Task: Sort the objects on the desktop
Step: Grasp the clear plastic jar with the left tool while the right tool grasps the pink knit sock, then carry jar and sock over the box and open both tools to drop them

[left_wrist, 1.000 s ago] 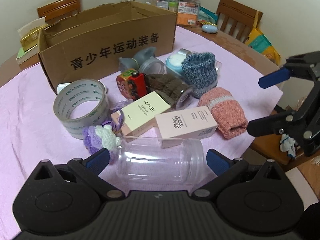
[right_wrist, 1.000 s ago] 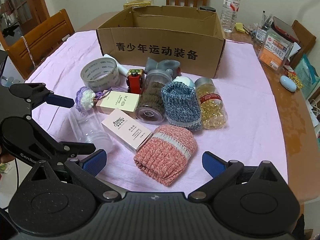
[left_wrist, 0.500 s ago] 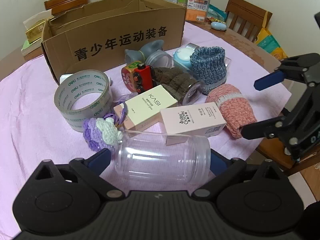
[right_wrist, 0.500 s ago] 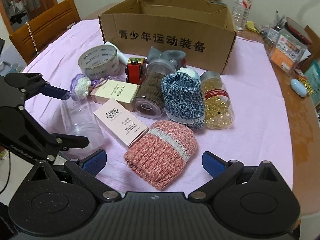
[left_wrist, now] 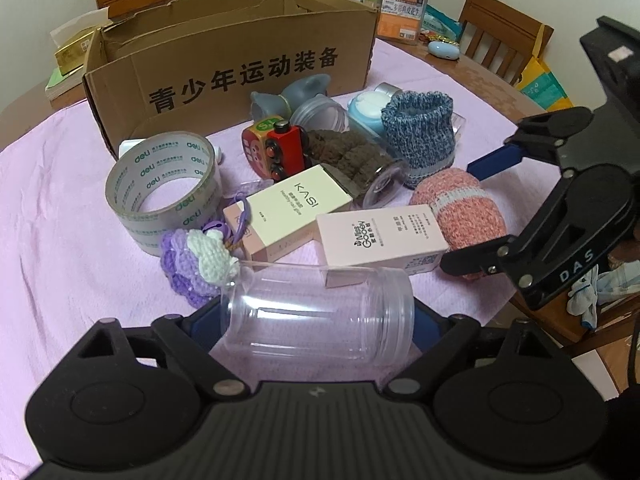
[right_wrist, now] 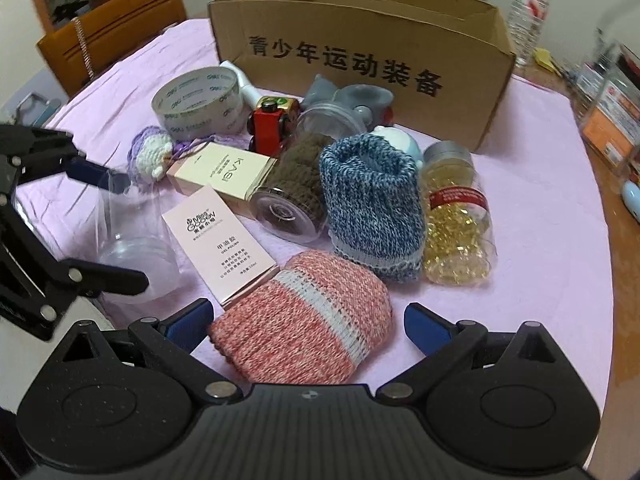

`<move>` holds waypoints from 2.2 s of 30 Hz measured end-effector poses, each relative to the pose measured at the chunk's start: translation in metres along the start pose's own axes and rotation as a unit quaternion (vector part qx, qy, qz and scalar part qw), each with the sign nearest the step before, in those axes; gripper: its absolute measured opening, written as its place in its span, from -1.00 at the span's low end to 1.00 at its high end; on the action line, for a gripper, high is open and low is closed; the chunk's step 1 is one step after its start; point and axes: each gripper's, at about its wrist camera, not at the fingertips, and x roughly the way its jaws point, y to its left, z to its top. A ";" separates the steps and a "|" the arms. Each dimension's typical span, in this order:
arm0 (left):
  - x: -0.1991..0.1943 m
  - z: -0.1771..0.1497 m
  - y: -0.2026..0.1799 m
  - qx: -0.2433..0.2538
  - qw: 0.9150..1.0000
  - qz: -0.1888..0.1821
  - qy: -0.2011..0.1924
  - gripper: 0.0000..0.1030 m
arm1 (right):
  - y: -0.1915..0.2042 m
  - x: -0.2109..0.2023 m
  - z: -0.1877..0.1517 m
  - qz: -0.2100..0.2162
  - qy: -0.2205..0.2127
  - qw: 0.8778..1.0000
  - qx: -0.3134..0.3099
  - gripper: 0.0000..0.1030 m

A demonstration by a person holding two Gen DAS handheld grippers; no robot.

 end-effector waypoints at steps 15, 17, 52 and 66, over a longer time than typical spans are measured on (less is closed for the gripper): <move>-0.010 0.007 0.000 -0.013 1.000 0.004 -0.007 0.76 | -0.005 -0.004 -0.002 0.022 0.004 0.999 -0.049 0.56; -0.012 0.008 -0.001 -0.012 1.000 0.004 -0.009 0.76 | -0.005 -0.007 -0.002 0.021 0.003 0.998 -0.052 0.55; -0.054 0.091 0.012 0.022 0.997 0.007 -0.072 0.76 | -0.014 -0.075 0.066 -0.015 -0.098 0.992 -0.074 0.55; -0.054 0.142 0.049 0.052 0.994 0.027 -0.096 0.76 | -0.017 -0.071 0.118 -0.053 -0.125 0.990 -0.049 0.55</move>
